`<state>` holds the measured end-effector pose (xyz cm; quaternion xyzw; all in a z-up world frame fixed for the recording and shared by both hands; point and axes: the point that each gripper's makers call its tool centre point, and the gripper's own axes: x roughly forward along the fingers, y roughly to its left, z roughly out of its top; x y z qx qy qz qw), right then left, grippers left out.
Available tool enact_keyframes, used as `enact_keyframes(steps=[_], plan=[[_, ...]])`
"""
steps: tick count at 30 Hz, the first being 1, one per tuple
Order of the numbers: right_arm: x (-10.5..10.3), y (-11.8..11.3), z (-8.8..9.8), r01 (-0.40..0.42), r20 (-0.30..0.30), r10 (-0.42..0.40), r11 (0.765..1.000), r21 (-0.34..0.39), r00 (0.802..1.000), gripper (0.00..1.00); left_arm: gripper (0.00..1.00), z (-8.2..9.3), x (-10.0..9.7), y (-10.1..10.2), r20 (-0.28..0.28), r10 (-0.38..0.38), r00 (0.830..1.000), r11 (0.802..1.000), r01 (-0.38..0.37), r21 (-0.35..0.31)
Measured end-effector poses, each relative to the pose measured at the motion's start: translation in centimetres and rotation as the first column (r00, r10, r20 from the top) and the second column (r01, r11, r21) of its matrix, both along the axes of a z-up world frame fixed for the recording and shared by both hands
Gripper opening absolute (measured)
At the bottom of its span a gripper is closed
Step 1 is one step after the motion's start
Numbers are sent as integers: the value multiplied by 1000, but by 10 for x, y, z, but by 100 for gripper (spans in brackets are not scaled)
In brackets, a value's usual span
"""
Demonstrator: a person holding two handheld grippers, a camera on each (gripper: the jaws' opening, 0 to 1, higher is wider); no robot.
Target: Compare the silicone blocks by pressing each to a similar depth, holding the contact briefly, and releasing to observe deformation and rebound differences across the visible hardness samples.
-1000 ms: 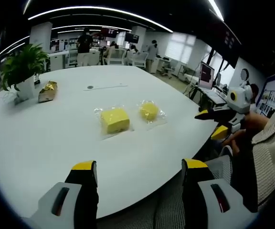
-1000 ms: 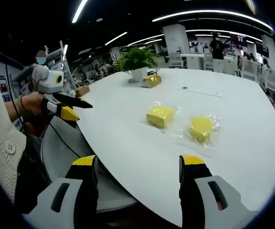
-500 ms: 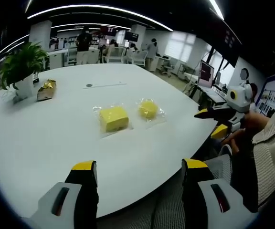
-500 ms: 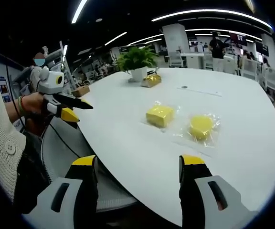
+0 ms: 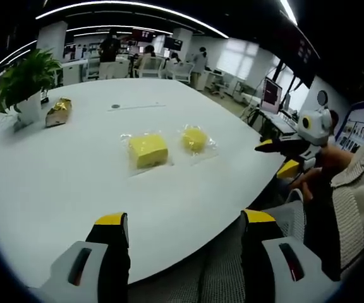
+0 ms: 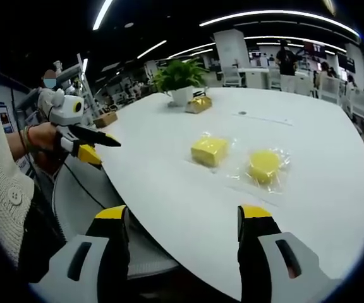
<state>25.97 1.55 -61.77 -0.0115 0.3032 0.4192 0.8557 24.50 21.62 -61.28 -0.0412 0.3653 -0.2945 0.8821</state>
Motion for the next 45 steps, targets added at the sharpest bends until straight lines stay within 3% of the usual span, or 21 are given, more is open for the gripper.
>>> enact_keyframes(steps=[7, 11, 14, 18, 20, 22, 24, 25, 27, 28, 29, 32, 33, 34, 36, 40, 41, 45], plan=[[8, -5, -3, 3, -18, -4, 1000, -18, 1000, 64, 71, -2, 9, 3, -25, -3, 1000, 1000, 3, -24], [15, -7, -4, 1, -26, -2, 1000, -27, 1000, 64, 72, 4, 27, 6, -25, -6, 1000, 999, 4, -48], [22, -9, -5, 6, -33, -7, 999, -35, 999, 64, 72, 14, 48, 7, -10, 3, 1000, 995, -4, -102], [31, -9, -7, 4, -49, -6, 999, -41, 999, 64, 68, 30, 92, 8, 14, 39, 999, 976, -35, -217], [31, -9, -11, 10, -74, -13, 999, -40, 997, 64, 63, 31, 113, 13, 4, 77, 997, 962, -73, -265], [30, -10, -14, 17, -88, -21, 999, -40, 996, 64, 60, 29, 140, 19, -35, 149, 988, 925, -152, -348], [28, -11, -16, 20, -100, -25, 999, -46, 995, 64, 60, 24, 166, 23, -94, 204, 975, 872, -224, -434], [28, -11, -17, 21, -102, -26, 999, -48, 994, 64, 60, 19, 180, 25, -128, 231, 964, 837, -265, -479], [30, -13, -18, 32, -115, -38, 998, -50, 993, 64, 58, 7, 196, 27, -186, 252, 950, 801, -312, -510], [32, -13, -18, 36, -117, -42, 998, -49, 992, 64, 56, -1, 207, 28, -192, 256, 947, 801, -320, -506], [33, -14, -18, 38, -119, -43, 998, -49, 992, 65, 55, -7, 214, 28, -175, 246, 953, 813, -302, -497], [41, -19, -17, 60, -121, -67, 997, -55, 990, 65, 57, -33, 231, 22, -209, 237, 949, 823, -310, -475], [44, -21, -16, 73, -125, -80, 996, -56, 989, 65, 58, -43, 234, 19, -252, 231, 940, 817, -328, -474], [46, -23, -16, 81, -125, -88, 995, -60, 988, 65, 58, -52, 240, 14, -255, 217, 942, 819, -318, -478], [50, -27, -17, 92, -126, -100, 993, -68, 987, 65, 58, -62, 245, 9, -298, 212, 931, 804, -340, -488], [53, -33, -20, 109, -138, -121, 990, -89, 983, 65, 57, -87, 257, 1, -329, 174, 928, 810, -325, -488], [53, -34, -21, 113, -140, -125, 989, -91, 982, 65, 56, -91, 259, 0, -342, 176, 923, 803, -336, -492], [54, -36, -23, 122, -150, -135, 988, -94, 979, 65, 44, -100, 272, -2, -350, 174, 920, 779, -346, -523]])
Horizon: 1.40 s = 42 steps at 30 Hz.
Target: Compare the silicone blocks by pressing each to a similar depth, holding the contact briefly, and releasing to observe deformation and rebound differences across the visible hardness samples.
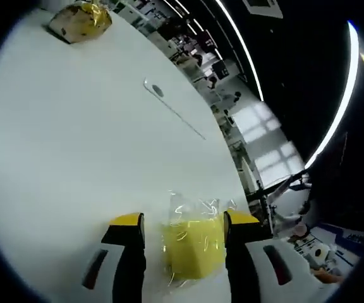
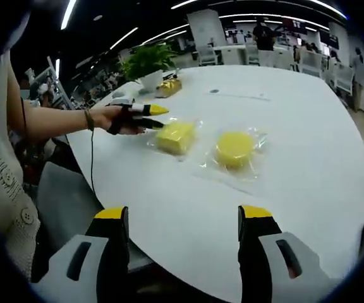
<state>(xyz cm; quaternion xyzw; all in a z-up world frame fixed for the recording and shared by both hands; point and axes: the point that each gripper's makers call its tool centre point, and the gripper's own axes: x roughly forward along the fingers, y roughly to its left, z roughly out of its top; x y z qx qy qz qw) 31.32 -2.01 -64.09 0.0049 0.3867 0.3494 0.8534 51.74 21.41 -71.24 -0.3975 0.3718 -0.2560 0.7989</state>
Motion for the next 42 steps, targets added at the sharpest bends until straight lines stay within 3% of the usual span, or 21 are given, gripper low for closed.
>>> enact_keyframes(steps=[5, 8, 11, 14, 18, 24, 29, 34, 42], plan=[[2, -1, -2, 22, -6, -21, 1000, 19, 1000, 65, 32, -6, 11, -8, -35, 13, 999, 997, -15, -77], [2, -1, -6, 23, -17, -23, 1000, 16, 1000, 64, 16, -17, 8, -12, -48, -23, 999, 999, 22, -36], [3, 0, -8, 26, -20, -25, 999, 24, 999, 64, 11, -14, 9, -14, -56, 4, 998, 998, -7, -59], [5, 3, -9, 26, -22, -25, 999, 40, 999, 64, 0, -3, 8, -16, -4, 3, 1000, 998, -3, -62], [5, 6, -8, 7, -13, -7, 999, 43, 1000, 63, 0, 2, 9, -15, 22, -1, 1000, 1000, 1, -12], [6, 1, -3, 17, 10, -18, 999, 52, 1000, 63, 0, 18, 8, -16, 108, -22, 994, 997, 14, 74], [6, 0, 2, 23, 33, -26, 998, 67, 999, 63, 0, 39, 3, -22, 138, -42, 990, 996, 29, 88], [4, 5, 10, 9, 63, -14, 996, 87, 998, 63, 0, 68, -10, -37, 203, -98, 974, 992, 81, 93], [-3, 8, 27, -16, 127, 2, 994, 107, 992, 62, 0, 104, -47, -68, 280, -206, 938, 972, 165, 165]])
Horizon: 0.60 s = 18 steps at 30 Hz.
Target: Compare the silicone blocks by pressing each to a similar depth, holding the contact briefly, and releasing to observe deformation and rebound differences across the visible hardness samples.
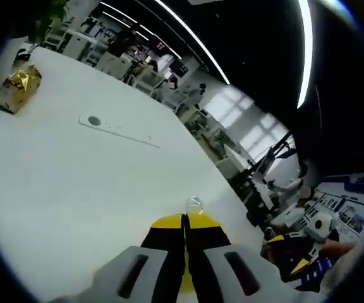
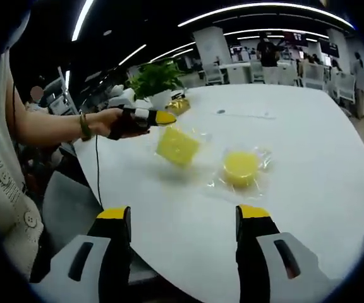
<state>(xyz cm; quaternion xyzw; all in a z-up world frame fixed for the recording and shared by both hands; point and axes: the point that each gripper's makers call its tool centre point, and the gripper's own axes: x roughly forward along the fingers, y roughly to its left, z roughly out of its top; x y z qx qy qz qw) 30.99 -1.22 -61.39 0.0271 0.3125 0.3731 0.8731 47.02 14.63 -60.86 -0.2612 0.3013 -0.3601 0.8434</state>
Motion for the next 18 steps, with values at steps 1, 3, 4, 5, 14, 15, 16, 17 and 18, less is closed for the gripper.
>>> enact_keyframes(steps=[1, 3, 4, 5, 14, 15, 16, 17, 18], plan=[[-2, 0, 2, -1, 9, 1, 1000, 3, 1000, 62, 0, 2, -6, -4, 9, -15, 1000, 1000, 15, 13], [-5, 2, 6, -6, 28, 5, 1000, 9, 1000, 62, 0, 4, -14, -10, 18, -33, 999, 999, 33, 33], [-8, 2, 8, -7, 33, 7, 1000, 10, 999, 62, 0, 4, -20, -14, 19, -47, 999, 998, 46, 49], [-9, 2, 9, -9, 39, 8, 1000, 11, 999, 62, 0, 4, -22, -16, 27, -51, 998, 996, 49, 68], [-17, 2, 29, -20, 113, 17, 999, 26, 993, 62, 0, 32, -42, -26, 69, -72, 995, 993, 65, 94], [-18, 2, 30, -23, 120, 20, 999, 26, 993, 62, 0, 39, -44, -25, 76, -69, 995, 994, 62, 88], [-18, 2, 32, -25, 125, 22, 999, 26, 992, 62, 0, 45, -45, -24, 84, -66, 994, 994, 59, 90], [-19, 1, 34, -28, 133, 24, 999, 28, 991, 62, 0, 54, -48, -23, 98, -72, 993, 994, 64, 87], [-19, 1, 36, -32, 141, 27, 999, 29, 990, 62, 0, 60, -50, -23, 110, -74, 991, 994, 65, 85]])
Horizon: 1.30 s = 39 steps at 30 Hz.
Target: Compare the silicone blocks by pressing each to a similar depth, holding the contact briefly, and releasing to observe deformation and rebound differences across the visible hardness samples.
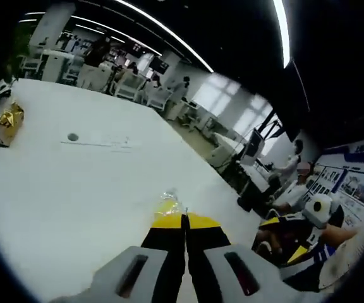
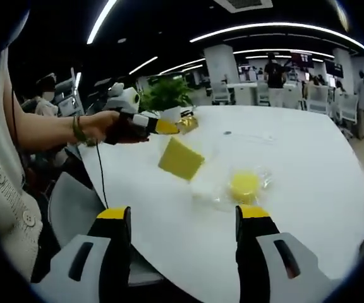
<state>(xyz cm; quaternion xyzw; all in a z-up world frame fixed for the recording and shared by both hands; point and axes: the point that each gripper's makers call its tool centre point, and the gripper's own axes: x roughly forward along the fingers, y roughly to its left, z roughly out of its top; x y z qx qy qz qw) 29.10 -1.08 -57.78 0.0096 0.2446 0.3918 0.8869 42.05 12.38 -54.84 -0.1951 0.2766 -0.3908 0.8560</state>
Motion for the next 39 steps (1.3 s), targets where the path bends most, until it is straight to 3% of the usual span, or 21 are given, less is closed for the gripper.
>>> enact_keyframes(steps=[8, 19, 24, 26, 28, 34, 39], plan=[[-2, 4, 12, -46, 24, 46, 999, -4, 999, 62, 0, 52, -22, -1, 61, -26, 998, 999, 28, -41], [9, 12, 36, -161, 86, 166, 985, -68, 982, 68, 0, 93, -61, -17, 150, -179, 972, 984, 178, 20], [18, 21, 44, -217, 87, 225, 972, -88, 971, 72, 0, 97, -75, -24, 143, -249, 958, 968, 249, 23], [19, 26, 42, -255, 62, 262, 961, -105, 963, 72, 0, 97, -81, -27, 140, -277, 951, 961, 275, 34], [21, 31, 41, -284, 53, 292, 952, -117, 955, 74, 0, 93, -89, -33, 144, -331, 933, 943, 324, 71], [25, 51, 36, -374, 35, 383, 916, -143, 923, 75, 0, 90, -94, -45, 138, -379, 915, 925, 369, 93], [29, 64, 30, -429, 18, 437, 890, -155, 899, 71, 0, 88, -101, -56, 123, -440, 890, 897, 428, 108]])
